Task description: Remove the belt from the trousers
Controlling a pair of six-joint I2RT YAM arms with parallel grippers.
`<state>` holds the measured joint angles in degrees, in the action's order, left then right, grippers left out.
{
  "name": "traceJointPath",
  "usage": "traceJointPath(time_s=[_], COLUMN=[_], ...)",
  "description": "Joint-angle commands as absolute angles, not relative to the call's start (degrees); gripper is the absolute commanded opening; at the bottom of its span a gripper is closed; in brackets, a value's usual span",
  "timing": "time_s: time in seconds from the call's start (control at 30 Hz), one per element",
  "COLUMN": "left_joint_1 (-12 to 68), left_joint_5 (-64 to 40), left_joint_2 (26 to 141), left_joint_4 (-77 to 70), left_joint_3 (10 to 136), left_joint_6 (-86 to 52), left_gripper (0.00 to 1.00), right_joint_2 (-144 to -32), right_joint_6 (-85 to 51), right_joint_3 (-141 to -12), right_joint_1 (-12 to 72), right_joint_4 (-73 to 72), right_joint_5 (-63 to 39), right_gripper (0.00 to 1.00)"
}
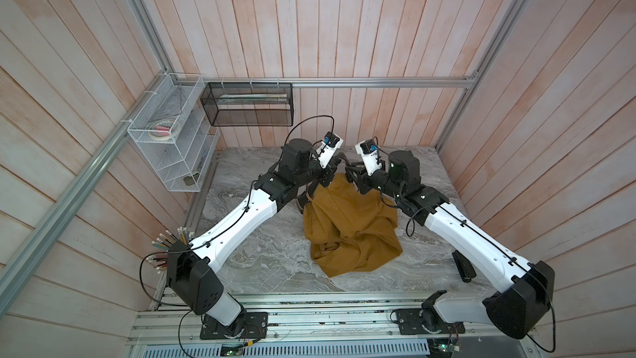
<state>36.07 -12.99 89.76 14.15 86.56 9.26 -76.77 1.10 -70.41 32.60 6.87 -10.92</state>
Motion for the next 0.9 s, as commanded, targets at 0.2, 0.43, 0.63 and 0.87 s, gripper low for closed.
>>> traceJointPath(time_s=[0.2, 0.43, 0.63, 0.87], left_joint_1=[36.5, 36.5, 36.5, 36.5], left_joint_5=[-13.9, -13.8, -13.9, -13.7], left_joint_2=[88.8, 88.4, 88.6, 88.6], left_joint_4=[11.3, 11.3, 11.4, 11.6], left_joint_3=[88.9, 89.5, 89.3, 89.2], left_joint_6=[9.2, 9.3, 9.1, 9.2], left_gripper=[0.00, 0.00, 0.00, 0.00], right_joint_2=[-78.6, -78.7, -78.8, -78.6], right_joint_6=[0.4, 0.1, 0.1, 0.1], right_joint_3=[-69.2, -67.1, -66.6, -66.5], right_joint_1=[32.9, 32.9, 33.0, 32.8], right_joint_4=[6.7, 6.8, 6.6, 6.3], right_joint_5=[-10.9, -10.4, -10.1, -9.9], right_gripper=[0.17, 0.25, 0.19, 0.02])
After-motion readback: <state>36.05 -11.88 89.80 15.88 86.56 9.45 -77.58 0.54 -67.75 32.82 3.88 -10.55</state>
